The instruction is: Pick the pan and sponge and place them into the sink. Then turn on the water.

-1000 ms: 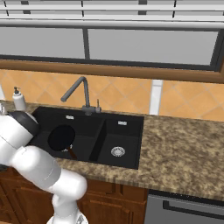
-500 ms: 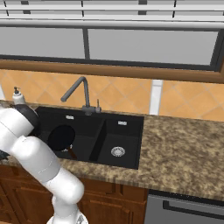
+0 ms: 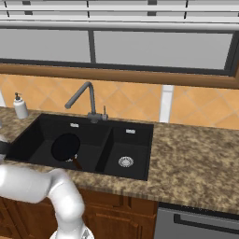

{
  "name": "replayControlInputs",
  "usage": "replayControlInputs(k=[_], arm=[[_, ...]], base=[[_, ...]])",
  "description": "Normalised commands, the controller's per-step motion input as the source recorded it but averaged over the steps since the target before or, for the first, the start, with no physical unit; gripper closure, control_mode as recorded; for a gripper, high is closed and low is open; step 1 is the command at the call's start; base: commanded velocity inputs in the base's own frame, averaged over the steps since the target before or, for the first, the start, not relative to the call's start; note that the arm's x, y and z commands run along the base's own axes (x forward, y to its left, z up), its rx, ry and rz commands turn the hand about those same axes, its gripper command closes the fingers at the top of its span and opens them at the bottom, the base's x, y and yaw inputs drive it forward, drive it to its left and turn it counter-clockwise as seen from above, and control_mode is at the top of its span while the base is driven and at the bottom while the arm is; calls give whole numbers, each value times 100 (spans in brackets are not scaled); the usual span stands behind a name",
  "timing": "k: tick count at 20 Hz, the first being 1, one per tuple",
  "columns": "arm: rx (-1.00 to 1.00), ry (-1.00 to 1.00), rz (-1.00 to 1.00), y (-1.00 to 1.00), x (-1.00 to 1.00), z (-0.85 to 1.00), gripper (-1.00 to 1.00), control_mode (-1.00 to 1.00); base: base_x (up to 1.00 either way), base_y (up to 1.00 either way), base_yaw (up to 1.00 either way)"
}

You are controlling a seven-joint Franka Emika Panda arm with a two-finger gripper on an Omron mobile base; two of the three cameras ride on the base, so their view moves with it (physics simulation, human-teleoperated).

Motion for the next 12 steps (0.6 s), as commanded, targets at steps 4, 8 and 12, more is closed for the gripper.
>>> replayControlInputs(k=[4,8,12], arm=[[0,3,0,32,16,-15,-100,-100],[0,0,0,24,13,-19,-100,-100],[0,0,0,30,12,-23,-100,-100]], base=[[0,0,0],[0,0,0],[0,0,0]])
